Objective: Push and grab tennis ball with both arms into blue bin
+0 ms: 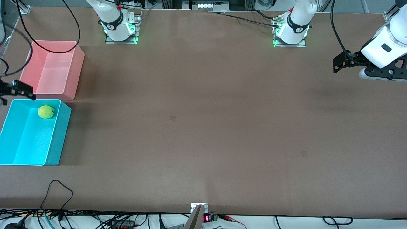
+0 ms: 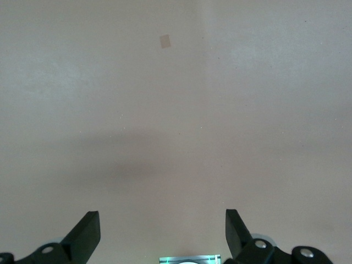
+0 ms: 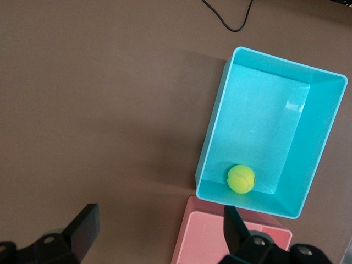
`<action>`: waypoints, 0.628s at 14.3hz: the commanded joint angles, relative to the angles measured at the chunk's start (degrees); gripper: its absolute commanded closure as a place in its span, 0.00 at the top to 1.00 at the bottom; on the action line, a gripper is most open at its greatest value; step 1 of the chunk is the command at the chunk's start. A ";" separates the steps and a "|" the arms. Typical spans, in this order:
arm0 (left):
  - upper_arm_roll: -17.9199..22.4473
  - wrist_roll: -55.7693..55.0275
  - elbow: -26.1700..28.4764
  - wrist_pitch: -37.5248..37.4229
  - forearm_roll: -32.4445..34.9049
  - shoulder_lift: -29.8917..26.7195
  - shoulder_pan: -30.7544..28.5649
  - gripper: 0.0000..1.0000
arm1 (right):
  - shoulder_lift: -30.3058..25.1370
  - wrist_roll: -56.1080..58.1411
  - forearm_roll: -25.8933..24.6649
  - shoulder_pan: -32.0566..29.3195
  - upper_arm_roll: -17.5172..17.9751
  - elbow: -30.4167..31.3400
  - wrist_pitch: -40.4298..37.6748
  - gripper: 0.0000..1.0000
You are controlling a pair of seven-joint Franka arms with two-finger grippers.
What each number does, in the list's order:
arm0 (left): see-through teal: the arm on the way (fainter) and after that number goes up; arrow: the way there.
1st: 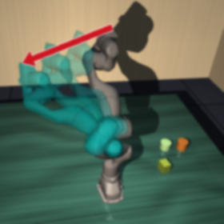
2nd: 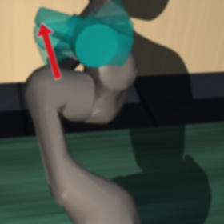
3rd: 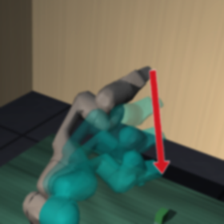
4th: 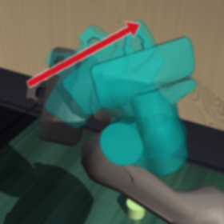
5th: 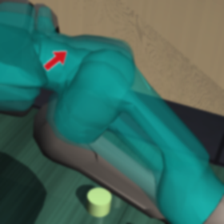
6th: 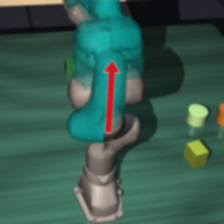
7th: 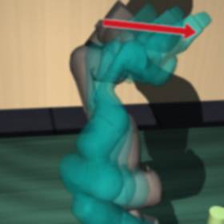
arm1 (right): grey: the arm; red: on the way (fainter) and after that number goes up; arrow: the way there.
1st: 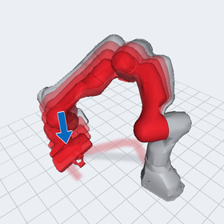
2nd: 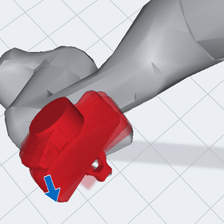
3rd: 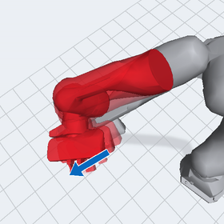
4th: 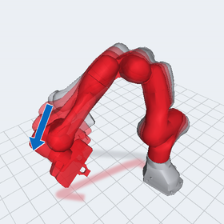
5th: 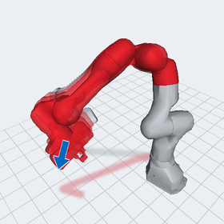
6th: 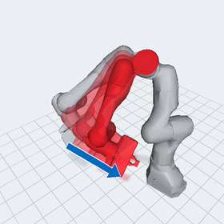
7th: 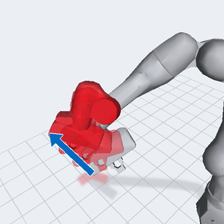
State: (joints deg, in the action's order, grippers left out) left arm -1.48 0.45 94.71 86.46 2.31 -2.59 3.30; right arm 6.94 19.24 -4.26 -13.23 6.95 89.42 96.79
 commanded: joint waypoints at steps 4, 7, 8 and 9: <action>-0.01 0.42 -1.29 -1.20 -0.46 0.31 -0.05 1.00 | -4.13 -7.38 2.06 14.02 -8.97 -2.76 -8.11 1.00; -0.01 0.42 -1.29 -1.20 -0.63 0.31 -0.22 1.00 | -4.13 -7.64 2.15 14.02 -8.97 -1.88 -8.19 1.00; -0.01 0.42 -1.29 -1.20 -0.55 0.31 -0.23 1.00 | -4.13 -7.64 2.23 14.11 -8.97 -1.62 -8.72 1.00; -0.01 0.42 -1.29 -1.20 -0.55 0.31 -0.23 1.00 | -4.13 -7.73 2.15 14.20 -8.97 -1.53 -9.33 1.00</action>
State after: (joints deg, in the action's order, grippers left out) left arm -1.48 0.45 94.70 86.45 2.31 -2.59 3.27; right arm 3.34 12.10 -2.93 0.23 -1.27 87.29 88.77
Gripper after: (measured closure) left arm 0.000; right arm 0.000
